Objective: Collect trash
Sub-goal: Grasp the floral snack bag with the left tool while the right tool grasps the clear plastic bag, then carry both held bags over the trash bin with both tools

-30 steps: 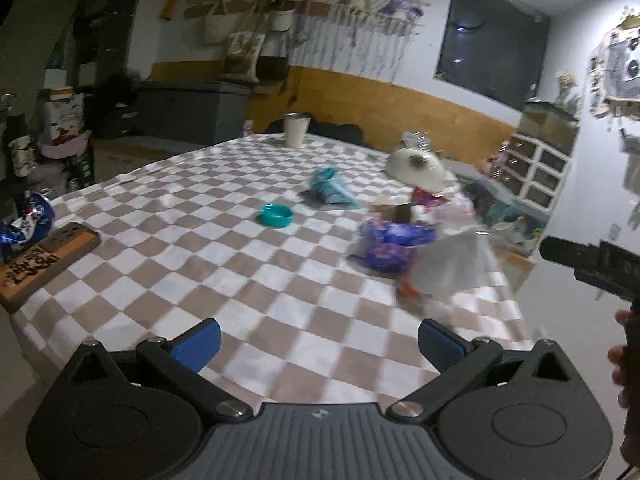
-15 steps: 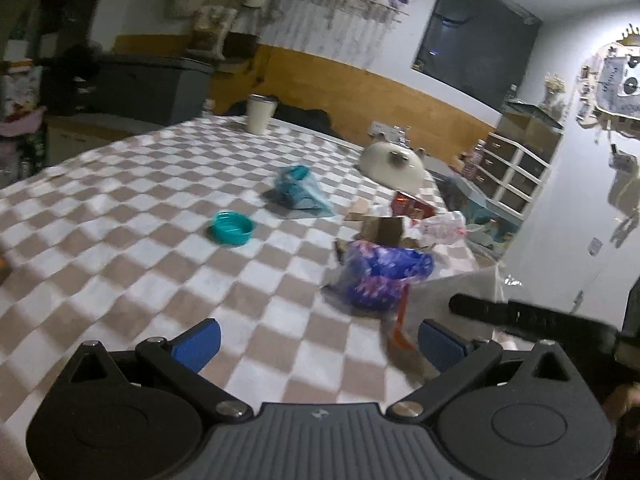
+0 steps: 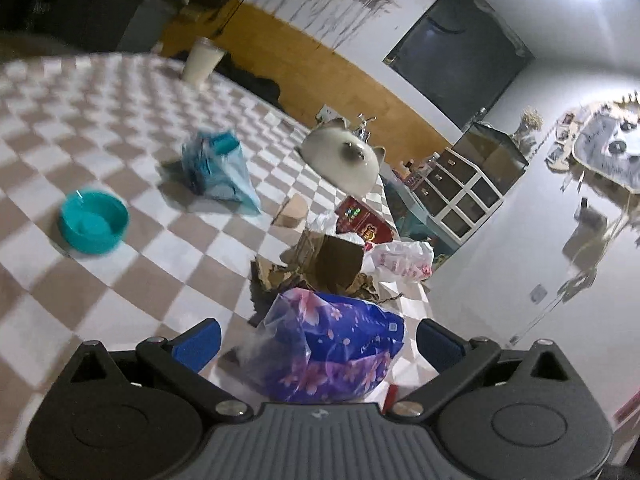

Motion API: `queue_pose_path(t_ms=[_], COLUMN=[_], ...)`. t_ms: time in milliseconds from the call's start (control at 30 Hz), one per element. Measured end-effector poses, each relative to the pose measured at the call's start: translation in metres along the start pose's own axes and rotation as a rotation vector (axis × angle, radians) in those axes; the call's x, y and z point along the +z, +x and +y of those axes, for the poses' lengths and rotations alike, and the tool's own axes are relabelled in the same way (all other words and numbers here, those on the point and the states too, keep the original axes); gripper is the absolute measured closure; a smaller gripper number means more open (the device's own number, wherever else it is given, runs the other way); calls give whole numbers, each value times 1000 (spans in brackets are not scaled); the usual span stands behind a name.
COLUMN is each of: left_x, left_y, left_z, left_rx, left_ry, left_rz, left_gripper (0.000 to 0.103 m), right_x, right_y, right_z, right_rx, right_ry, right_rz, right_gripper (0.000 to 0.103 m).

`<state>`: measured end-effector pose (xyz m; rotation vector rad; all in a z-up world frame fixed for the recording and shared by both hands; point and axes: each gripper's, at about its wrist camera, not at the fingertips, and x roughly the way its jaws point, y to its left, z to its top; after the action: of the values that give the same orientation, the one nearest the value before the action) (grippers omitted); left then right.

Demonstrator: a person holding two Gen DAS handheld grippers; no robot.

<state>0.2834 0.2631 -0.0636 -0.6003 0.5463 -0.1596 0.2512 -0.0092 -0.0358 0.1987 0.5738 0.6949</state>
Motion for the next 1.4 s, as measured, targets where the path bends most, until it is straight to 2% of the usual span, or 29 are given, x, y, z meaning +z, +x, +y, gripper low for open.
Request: queue_pose_path(t_ms=[133, 200, 267, 300, 333, 400, 567, 600, 867, 1033, 1400], left_x=[-4, -7, -8, -9, -10, -15, -27, -29, -50, -72, -108], left_y=[18, 19, 21, 22, 23, 21, 3, -3, -60, -93, -142], left_z=[0, -3, -7, -8, -9, -16, -35, -38, -67, -89, -129], left_rx=[20, 20, 13, 11, 17, 21, 46, 57, 212, 308, 379], left_ry=[-1, 30, 36, 27, 23, 53, 112, 122, 220, 328, 407], left_rz=[51, 47, 59, 70, 73, 75, 46, 33, -78, -123, -173], left_gripper=[11, 13, 29, 40, 46, 49, 67, 74, 79, 79, 79], right_x=[1, 0, -1, -3, -4, -6, -9, -9, -17, -25, -44], right_y=[-3, -4, -5, -5, -6, -8, -19, -22, -55, -78, -125], right_z=[-4, -5, -6, -6, -7, -5, -3, -3, 2, 9, 19], right_rx=[8, 12, 14, 14, 16, 18, -1, -8, -31, -49, -95], right_ry=[-1, 1, 2, 4, 8, 11, 3, 2, -15, -34, -100], right_rz=[-1, 0, 1, 1, 1, 2, 2, 0, -40, -70, -123], right_gripper=[80, 80, 80, 81, 81, 81, 81, 81, 81, 81, 81])
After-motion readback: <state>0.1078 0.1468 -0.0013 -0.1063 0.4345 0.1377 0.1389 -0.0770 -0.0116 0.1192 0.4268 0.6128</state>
